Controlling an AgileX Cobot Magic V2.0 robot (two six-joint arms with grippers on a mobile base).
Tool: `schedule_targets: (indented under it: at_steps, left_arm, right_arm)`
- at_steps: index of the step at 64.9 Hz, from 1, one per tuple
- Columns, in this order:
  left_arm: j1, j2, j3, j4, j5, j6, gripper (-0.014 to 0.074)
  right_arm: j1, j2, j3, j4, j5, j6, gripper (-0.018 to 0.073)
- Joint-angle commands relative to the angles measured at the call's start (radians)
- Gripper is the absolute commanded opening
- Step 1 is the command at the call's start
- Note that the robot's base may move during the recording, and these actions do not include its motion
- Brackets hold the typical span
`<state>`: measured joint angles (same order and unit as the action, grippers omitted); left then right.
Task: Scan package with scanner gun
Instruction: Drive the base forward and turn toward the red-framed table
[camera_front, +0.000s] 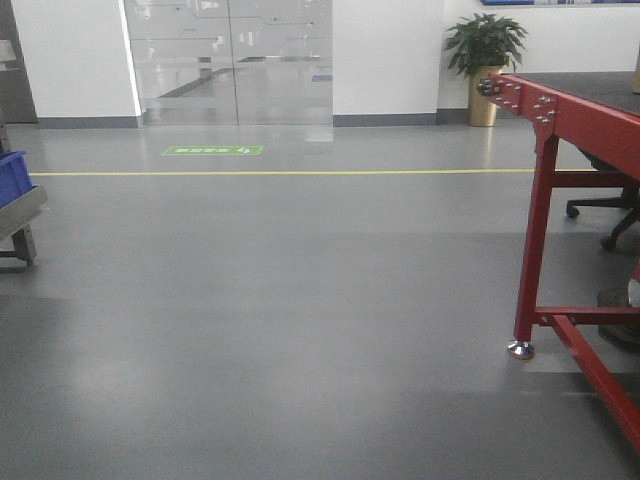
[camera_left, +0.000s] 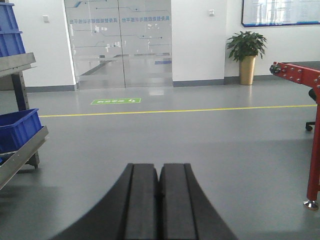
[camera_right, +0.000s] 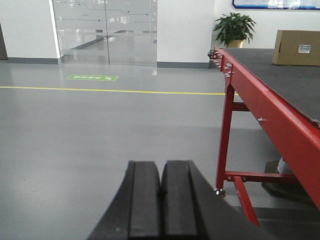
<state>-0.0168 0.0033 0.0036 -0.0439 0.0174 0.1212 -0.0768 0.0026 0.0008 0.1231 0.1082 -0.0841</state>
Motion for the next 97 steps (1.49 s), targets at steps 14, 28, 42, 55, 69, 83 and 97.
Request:
schedule_targets:
  at_steps: [14,28,42,55,69,83,97]
  left_arm:
    - [-0.005,-0.003,-0.004,-0.005,-0.017,-0.004,-0.0111]
    - [-0.005,-0.003,-0.004,-0.005,-0.017,-0.004,-0.0111]
    - [-0.005,-0.003,-0.004,-0.005,-0.017,-0.004,-0.0111]
    - [-0.005,-0.003,-0.004,-0.005,-0.017,-0.004,-0.0111]
    - [-0.001,-0.003,-0.004,-0.005,-0.017,-0.004,-0.0111]
    - [0.014,-0.003,-0.004,-0.005,-0.017,-0.004,-0.0111]
    - [0.01,-0.003,-0.004,-0.005,-0.017,-0.004,-0.0111]
  right_arm:
    - [-0.001,-0.003,-0.001,-0.003,-0.019,0.0,-0.0151]
    - [-0.001,-0.003,-0.001,-0.003,-0.019,0.0,-0.0151]
    - [-0.001,-0.003,-0.001,-0.003,-0.019,0.0,-0.0151]
    - [-0.001,-0.003,-0.001,-0.003,-0.019,0.0,-0.0151]
    - [-0.001,-0.003,-0.001,-0.003,-0.021,0.0,-0.0151]
    - [-0.001,-0.003,-0.001,-0.003,-0.021,0.0,-0.0151]
    - [-0.017,-0.003,-0.001,-0.003,-0.02,0.0,-0.0151]
